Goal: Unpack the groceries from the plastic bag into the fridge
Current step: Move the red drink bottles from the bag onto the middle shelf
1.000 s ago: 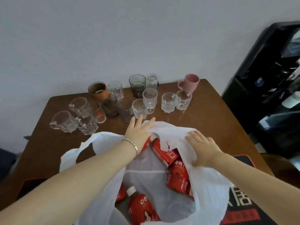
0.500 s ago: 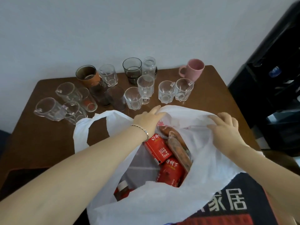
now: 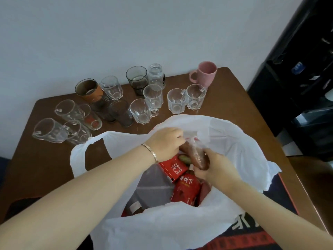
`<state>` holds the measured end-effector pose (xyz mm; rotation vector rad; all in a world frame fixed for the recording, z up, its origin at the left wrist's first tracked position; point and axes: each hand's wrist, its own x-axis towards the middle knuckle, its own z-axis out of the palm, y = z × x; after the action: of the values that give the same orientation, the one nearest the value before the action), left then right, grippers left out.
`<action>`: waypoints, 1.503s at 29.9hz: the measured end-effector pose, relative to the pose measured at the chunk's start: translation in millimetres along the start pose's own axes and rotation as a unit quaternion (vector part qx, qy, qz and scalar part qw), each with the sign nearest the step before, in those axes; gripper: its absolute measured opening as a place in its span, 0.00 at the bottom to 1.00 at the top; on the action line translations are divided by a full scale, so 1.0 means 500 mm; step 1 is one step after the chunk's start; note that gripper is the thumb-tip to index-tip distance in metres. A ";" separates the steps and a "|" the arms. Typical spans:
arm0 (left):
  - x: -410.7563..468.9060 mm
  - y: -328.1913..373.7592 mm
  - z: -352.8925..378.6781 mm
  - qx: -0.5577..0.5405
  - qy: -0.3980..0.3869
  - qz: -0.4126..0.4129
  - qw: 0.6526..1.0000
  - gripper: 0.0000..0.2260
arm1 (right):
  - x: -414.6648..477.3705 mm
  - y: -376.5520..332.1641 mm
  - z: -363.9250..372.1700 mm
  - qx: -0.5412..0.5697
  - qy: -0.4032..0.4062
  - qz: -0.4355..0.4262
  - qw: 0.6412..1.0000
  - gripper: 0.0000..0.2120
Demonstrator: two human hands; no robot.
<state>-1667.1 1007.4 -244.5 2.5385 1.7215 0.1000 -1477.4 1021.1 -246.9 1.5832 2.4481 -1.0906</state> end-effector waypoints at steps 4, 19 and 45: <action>0.024 0.012 0.046 -0.060 -0.202 -0.075 0.975 0.15 | -0.034 0.009 -0.058 0.137 0.105 -0.034 0.984 0.16; 0.066 0.075 0.085 0.061 -0.195 -0.144 0.968 0.19 | -0.063 0.090 -0.083 0.244 0.138 0.004 0.960 0.12; -0.087 0.136 -0.202 -0.336 -0.195 -0.336 0.858 0.11 | -0.219 0.014 -0.147 0.104 0.155 0.023 0.982 0.26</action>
<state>-1629.8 944.4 -138.0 1.2847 1.8494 0.1065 -1394.4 977.6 -153.6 1.9995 2.5344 -1.2088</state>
